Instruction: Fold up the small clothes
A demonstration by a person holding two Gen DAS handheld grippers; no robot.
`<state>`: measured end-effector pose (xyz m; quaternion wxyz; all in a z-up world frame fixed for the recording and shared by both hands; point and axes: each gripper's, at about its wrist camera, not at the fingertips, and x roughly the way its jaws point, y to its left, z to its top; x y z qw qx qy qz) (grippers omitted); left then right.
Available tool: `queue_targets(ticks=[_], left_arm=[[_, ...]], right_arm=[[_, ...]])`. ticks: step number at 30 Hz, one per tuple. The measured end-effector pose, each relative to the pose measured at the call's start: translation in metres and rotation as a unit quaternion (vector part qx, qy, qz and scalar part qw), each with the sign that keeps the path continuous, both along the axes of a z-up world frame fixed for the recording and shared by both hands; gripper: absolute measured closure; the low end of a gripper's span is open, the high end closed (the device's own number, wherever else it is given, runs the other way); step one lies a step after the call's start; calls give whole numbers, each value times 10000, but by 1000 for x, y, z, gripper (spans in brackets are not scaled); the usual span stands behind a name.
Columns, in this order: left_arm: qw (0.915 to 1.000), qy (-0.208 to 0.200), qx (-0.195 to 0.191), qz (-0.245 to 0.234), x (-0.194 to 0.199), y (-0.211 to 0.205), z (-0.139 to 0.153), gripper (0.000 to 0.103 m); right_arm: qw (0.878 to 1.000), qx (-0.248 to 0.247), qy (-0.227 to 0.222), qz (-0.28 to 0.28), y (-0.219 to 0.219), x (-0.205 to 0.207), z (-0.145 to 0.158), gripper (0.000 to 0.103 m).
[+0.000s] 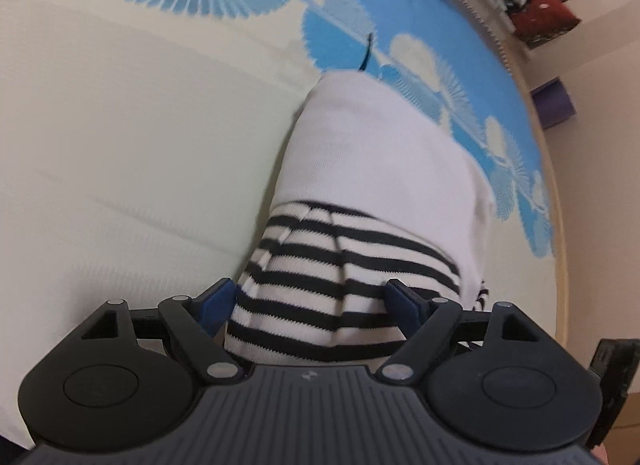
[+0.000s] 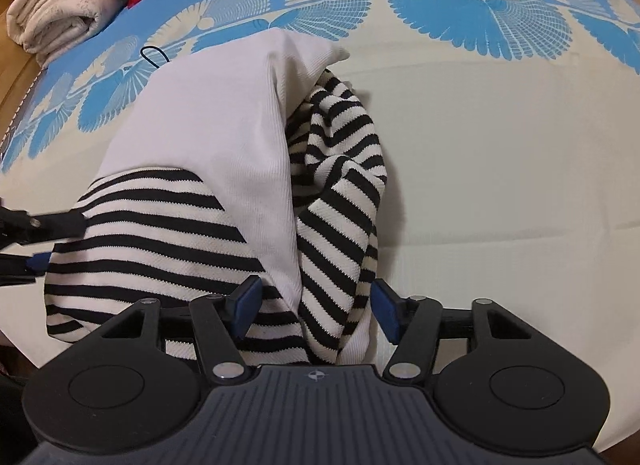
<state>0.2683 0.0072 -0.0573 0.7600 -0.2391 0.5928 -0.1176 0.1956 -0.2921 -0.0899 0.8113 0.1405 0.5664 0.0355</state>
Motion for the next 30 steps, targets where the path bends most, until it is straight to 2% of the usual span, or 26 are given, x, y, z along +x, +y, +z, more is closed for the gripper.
queue_targets(ticks=[2,4,6,7,10,12,14,16,20,30], left_arm=[[10000,44,-49,-5,2,-1,-4,17],[10000,76,-34,-53,3,-4,-6,17],[9999,77,-36,-118,3,-6,-6,17],[9998,58,-17,-163,2,-8,-6,17],[9996,-57,70,-264,-1,-13,-3,25],[9994,-105,42,-312,-4,-13,0,35],[9991,-157,5,-403,-6,-13,2,36],[9985,-194,110,-502,-7,-15,2,35],[9982,-169,296,-486,-7,-15,0,26],[9934,-423,738,-763,-10,-23,4,22]], right_arm=[[10000,-10,24,38,0,0,-1,59],[9999,102,24,105,1,1,-2,82],[9996,111,-51,248,5,1,0,94],[9994,58,-107,309,7,1,2,96],[9995,16,-191,261,5,1,5,98],[9994,52,-346,78,-1,1,10,98],[9987,55,-489,-109,-8,0,15,99],[9986,12,-502,-174,-11,0,15,99],[9992,-192,-355,42,-3,1,9,98],[9992,-270,-194,216,1,0,3,98]])
